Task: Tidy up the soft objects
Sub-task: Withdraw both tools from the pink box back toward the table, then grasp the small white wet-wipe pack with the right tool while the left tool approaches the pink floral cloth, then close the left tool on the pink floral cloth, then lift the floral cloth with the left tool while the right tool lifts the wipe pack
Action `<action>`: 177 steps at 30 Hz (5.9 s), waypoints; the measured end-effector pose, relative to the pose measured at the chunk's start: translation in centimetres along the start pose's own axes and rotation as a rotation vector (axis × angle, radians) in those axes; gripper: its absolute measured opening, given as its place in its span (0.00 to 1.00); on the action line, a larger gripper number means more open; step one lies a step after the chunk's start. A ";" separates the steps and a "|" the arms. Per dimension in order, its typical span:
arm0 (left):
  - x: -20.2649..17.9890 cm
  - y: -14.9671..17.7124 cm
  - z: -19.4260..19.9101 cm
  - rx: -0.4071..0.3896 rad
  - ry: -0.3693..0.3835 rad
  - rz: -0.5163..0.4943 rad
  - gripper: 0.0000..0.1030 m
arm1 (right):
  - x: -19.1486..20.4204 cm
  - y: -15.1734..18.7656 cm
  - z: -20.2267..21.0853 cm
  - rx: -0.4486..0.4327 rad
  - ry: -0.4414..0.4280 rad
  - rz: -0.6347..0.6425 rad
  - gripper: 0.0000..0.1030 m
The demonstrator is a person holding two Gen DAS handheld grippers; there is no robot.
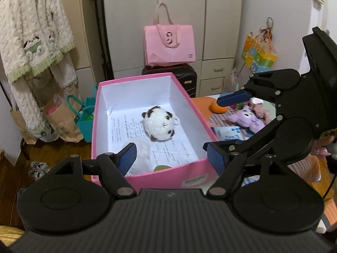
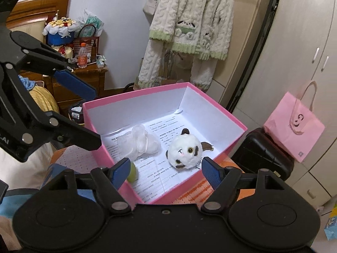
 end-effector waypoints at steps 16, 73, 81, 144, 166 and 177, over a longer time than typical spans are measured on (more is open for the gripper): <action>-6.6 1.7 3.7 -0.059 0.155 -0.028 0.88 | -4.4 11.0 11.5 -0.106 0.132 -0.204 0.80; -25.1 -1.5 -22.0 -0.103 0.245 -0.067 0.88 | -26.3 21.3 2.9 -0.113 -0.001 -0.644 0.86; -25.9 -3.0 -23.8 -0.154 0.173 -0.062 0.85 | -28.3 20.6 -0.9 -0.078 -0.072 -0.611 0.86; -25.7 0.4 -21.0 0.010 0.288 0.095 0.16 | -25.7 27.9 2.5 -0.134 0.069 -0.723 0.82; -24.1 3.4 -17.3 0.066 0.305 0.109 0.19 | -18.5 27.7 5.4 -0.075 0.111 -0.581 0.82; -25.1 2.7 -18.0 0.026 0.277 0.063 0.62 | -18.0 27.9 5.3 -0.042 0.125 -0.555 0.82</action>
Point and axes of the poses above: each gripper's, at about its wrist camera, not at the fingertips, and z roughly against the way its jaws point, x to its left, y to its underside, the point moved 5 cm from there along -z, roughly the way its jaws point, and after that the axes turned 1 degree about -z, right-handed, at the moved point
